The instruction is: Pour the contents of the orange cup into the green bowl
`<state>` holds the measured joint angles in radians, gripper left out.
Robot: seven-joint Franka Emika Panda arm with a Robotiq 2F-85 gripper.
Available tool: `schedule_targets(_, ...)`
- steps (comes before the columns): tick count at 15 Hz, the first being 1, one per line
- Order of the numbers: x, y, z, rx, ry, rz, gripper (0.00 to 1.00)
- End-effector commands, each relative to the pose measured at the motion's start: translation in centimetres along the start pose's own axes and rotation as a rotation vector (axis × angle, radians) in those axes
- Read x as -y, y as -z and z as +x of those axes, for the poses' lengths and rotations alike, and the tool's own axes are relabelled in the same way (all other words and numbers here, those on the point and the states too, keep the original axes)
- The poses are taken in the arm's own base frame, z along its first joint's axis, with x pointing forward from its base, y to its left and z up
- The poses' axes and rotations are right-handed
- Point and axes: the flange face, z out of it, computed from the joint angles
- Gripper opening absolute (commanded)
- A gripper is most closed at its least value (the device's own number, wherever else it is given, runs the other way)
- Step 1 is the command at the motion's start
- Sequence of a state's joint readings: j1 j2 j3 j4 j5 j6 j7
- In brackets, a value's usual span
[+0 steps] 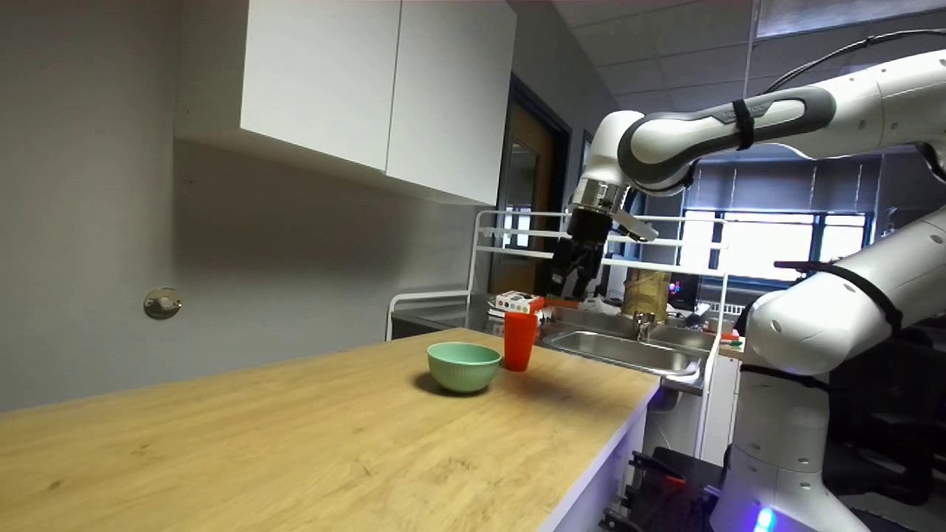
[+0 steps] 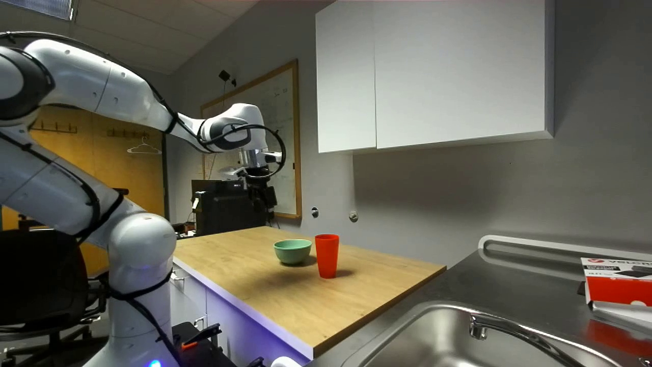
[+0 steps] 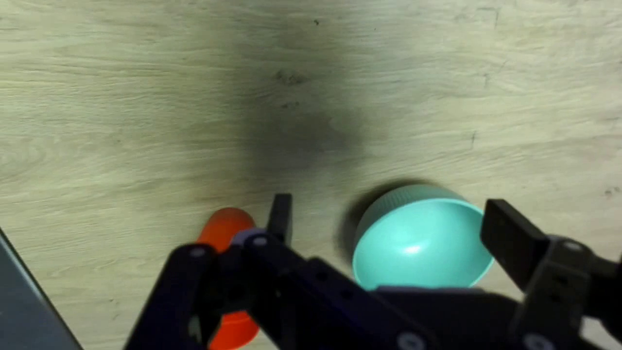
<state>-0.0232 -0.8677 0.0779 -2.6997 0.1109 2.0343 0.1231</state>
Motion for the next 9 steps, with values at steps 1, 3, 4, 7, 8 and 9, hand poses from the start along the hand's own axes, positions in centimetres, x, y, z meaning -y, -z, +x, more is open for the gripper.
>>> schedule_targets(1,-2.8,0.8,3.7,-0.01,-0.068,0.003,1.0)
schedule_targets(3,-4.4,0.5,5.5,-0.014,-0.104,0.012,1.0)
schedule_targets(4,-5.3,0.2,6.5,-0.013,-0.122,0.017,1.0)
schedule_targets(7,-8.0,-1.3,9.2,0.0,-0.177,0.029,1.0)
schedule_targets(8,-8.9,-1.9,10.0,0.009,-0.194,0.035,1.0)
schedule_targets(9,-9.8,-2.6,10.7,0.016,-0.211,0.036,1.0)
